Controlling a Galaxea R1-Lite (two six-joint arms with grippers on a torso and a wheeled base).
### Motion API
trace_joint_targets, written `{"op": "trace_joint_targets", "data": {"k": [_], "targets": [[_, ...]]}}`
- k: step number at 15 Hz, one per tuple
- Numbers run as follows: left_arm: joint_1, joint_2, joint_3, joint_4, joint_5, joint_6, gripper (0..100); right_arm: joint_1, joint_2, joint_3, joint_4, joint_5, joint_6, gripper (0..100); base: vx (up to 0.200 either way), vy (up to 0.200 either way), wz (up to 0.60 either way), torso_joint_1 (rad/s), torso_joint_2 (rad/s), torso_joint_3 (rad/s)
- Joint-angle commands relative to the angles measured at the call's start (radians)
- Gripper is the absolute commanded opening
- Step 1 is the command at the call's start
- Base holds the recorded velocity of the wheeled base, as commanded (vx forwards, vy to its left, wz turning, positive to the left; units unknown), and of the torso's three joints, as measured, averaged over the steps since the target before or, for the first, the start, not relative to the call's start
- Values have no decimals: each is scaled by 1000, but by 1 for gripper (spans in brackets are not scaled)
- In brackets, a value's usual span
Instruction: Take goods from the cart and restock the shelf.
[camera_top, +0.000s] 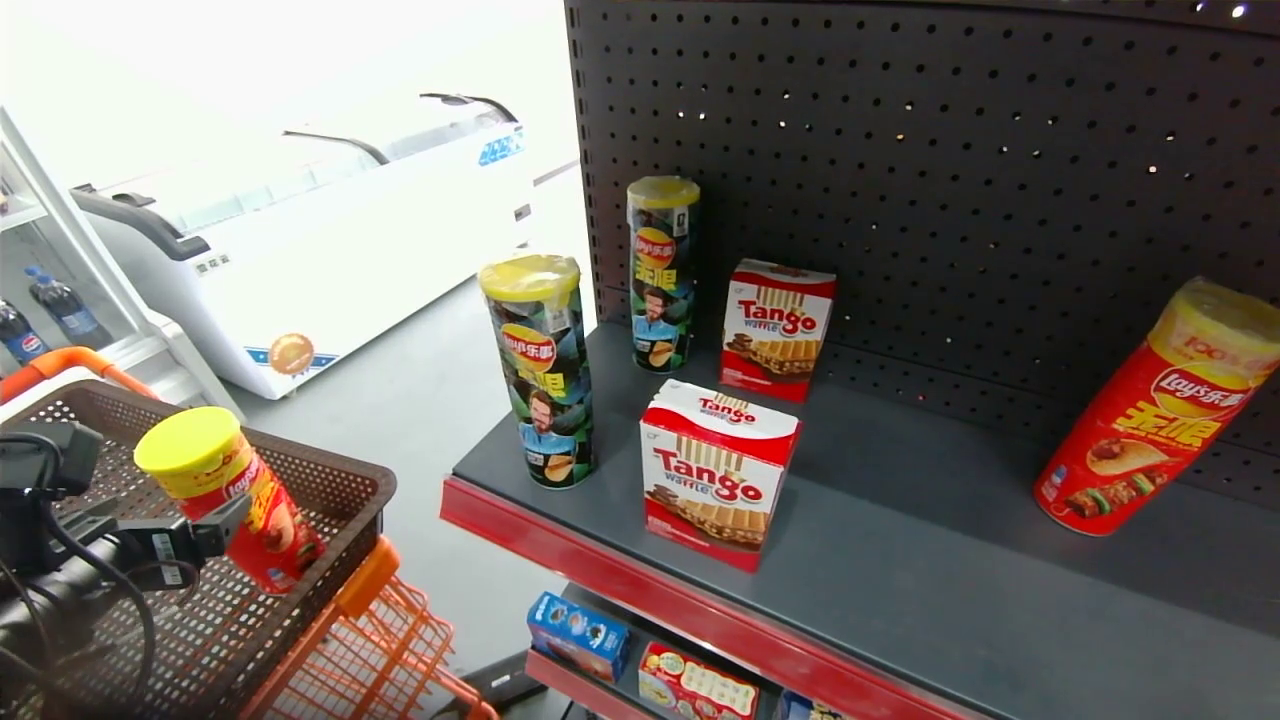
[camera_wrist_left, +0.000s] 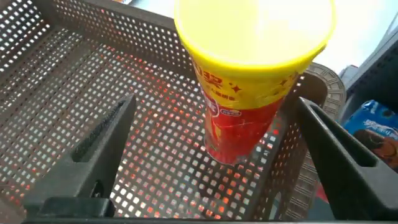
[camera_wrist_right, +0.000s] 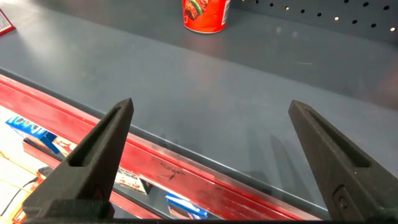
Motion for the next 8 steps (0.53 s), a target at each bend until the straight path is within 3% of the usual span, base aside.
{"op": "trace_joint_targets", "data": {"k": [1,8], "targets": [[-20,106,13,-53,-3,-8,100,-1,1,0,0,1,0,100,0,0,0,0,0,0],[-9,279,-13,-169,-2,-5,100,1,1,0,0,1,0,100,0,0,0,0,0,0]]}}
